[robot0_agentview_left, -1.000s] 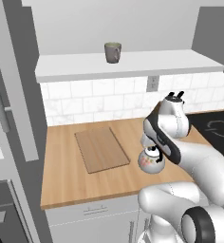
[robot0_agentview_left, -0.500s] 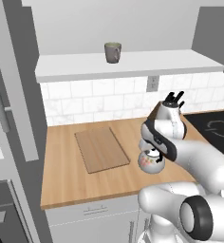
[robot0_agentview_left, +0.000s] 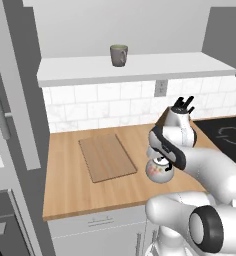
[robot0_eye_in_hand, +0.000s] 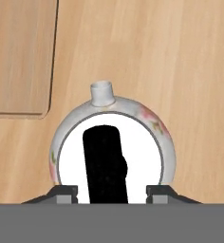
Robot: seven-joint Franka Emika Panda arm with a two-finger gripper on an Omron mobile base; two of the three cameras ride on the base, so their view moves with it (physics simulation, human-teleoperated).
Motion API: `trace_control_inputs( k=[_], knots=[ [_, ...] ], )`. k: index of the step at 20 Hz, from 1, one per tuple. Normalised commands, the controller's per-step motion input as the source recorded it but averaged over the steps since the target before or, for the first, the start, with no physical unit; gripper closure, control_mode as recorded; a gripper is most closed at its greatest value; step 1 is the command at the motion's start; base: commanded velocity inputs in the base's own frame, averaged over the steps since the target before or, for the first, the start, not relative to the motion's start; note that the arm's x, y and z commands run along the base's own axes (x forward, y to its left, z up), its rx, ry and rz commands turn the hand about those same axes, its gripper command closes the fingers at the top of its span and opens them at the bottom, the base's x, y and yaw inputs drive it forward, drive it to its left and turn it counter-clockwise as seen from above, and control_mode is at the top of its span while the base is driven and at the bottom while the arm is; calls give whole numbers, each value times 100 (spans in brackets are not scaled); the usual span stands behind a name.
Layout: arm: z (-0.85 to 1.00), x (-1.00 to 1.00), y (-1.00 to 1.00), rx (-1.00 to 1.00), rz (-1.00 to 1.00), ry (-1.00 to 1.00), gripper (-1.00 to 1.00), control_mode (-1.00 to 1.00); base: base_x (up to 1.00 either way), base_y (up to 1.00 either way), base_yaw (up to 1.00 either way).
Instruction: Pick the kettle from the counter and place it on the tray. Then pick the mug from the cabinet and place it on the tray. Then close the cabinet doors.
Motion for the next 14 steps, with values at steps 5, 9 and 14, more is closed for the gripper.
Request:
trace_control_inputs(
  k=[5,9,14],
  knots=[
    [-8,-8,0,0,0,0,100,-100,0,0,0],
    [3,-18,0,1,5,-8,100,-100,0,0,0],
    [26,-23,0,3,3,-16,100,-100,0,0,0]
  ],
)
